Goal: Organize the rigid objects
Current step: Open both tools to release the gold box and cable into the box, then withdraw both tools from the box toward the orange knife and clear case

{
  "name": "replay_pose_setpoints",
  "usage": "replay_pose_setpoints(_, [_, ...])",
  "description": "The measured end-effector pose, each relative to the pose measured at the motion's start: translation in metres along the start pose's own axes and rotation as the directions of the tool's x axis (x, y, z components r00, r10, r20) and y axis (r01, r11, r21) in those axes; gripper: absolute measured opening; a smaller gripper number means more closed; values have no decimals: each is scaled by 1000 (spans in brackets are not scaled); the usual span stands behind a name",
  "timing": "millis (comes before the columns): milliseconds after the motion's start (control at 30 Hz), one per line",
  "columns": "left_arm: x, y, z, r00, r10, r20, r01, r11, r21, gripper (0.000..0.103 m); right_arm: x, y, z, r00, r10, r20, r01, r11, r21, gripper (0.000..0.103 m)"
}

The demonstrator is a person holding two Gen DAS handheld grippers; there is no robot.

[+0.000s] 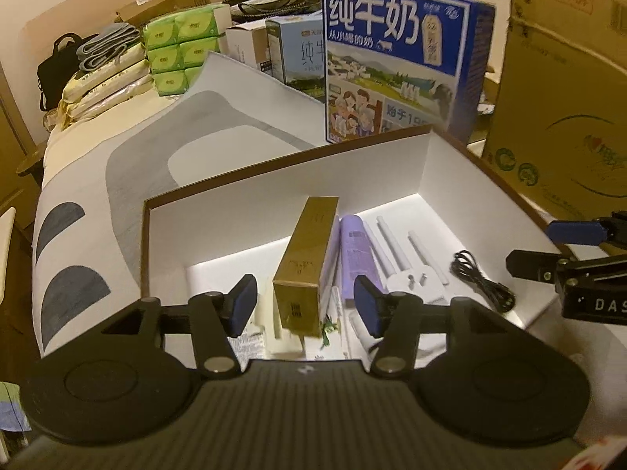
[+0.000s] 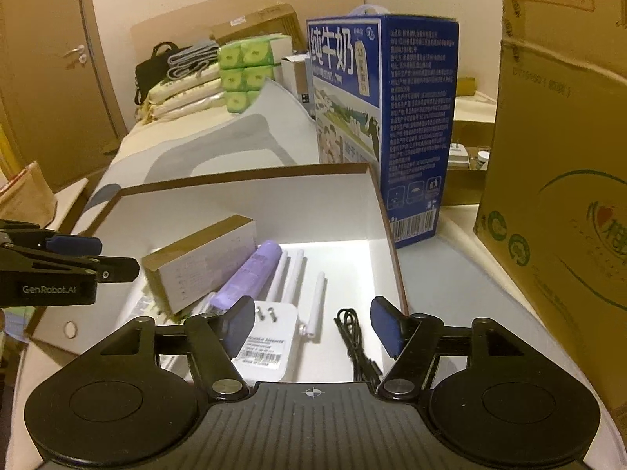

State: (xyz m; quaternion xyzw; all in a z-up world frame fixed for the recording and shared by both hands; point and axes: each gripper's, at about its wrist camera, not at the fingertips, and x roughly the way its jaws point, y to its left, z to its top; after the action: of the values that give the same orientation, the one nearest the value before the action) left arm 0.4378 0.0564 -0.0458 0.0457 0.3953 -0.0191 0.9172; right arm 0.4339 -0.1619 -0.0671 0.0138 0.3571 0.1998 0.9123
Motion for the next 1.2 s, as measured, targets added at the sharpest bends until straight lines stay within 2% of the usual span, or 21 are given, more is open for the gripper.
replay_pose_setpoints(367, [-74,-8,-25,999,-24,40,24,1000,1,51,-61,12,-22,999,14,31,-15,999,35,64])
replay_pose_setpoints(700, [-145,-20,-73,997,-41,65,40,999,5,51,-127,28,-54,999,7,51,-10,998,65,64])
replay_pose_setpoints(1200, [-204,-34,-144,999,-29,41,31,999,-42,51,-183,57,-104,999,26,26,-29,994,107,65])
